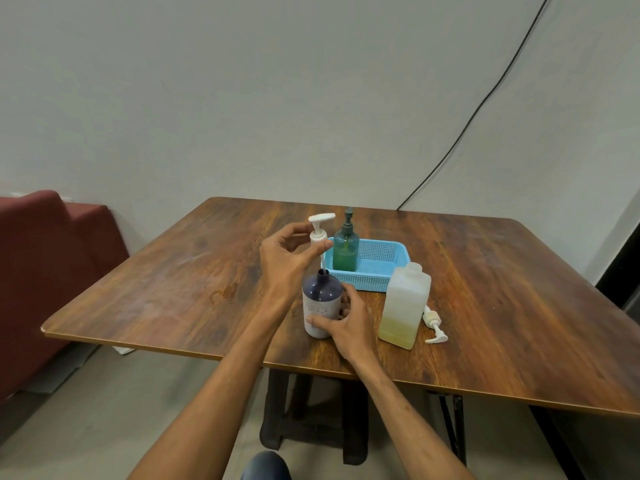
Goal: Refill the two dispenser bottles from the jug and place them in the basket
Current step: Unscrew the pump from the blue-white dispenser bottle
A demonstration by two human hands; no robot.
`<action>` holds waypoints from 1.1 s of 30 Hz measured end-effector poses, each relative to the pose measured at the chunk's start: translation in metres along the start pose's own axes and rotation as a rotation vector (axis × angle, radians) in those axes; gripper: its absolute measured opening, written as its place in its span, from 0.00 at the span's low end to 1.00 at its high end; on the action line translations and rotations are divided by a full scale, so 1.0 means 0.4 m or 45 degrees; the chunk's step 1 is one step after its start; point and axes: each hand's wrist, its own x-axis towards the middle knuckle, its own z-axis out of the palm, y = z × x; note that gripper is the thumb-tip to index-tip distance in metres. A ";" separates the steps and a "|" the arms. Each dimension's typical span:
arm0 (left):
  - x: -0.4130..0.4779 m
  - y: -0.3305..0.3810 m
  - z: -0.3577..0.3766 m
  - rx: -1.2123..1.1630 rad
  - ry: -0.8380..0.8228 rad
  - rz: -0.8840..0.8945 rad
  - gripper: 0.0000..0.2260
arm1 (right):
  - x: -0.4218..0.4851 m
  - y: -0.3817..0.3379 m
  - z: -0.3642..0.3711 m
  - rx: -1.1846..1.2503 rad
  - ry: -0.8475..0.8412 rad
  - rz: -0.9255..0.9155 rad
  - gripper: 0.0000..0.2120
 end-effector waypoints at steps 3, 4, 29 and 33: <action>0.016 0.048 -0.015 -0.029 -0.007 0.054 0.16 | -0.002 0.002 -0.002 -0.003 -0.003 -0.014 0.39; 0.020 0.063 -0.022 -0.037 -0.004 0.076 0.16 | -0.002 0.002 -0.003 -0.003 -0.004 -0.021 0.39; -0.116 -0.228 -0.176 0.470 0.227 -0.143 0.13 | -0.002 -0.001 -0.003 -0.037 -0.005 0.008 0.42; -0.129 -0.265 -0.181 0.578 0.166 -0.228 0.15 | -0.001 0.001 -0.004 -0.042 -0.007 0.009 0.41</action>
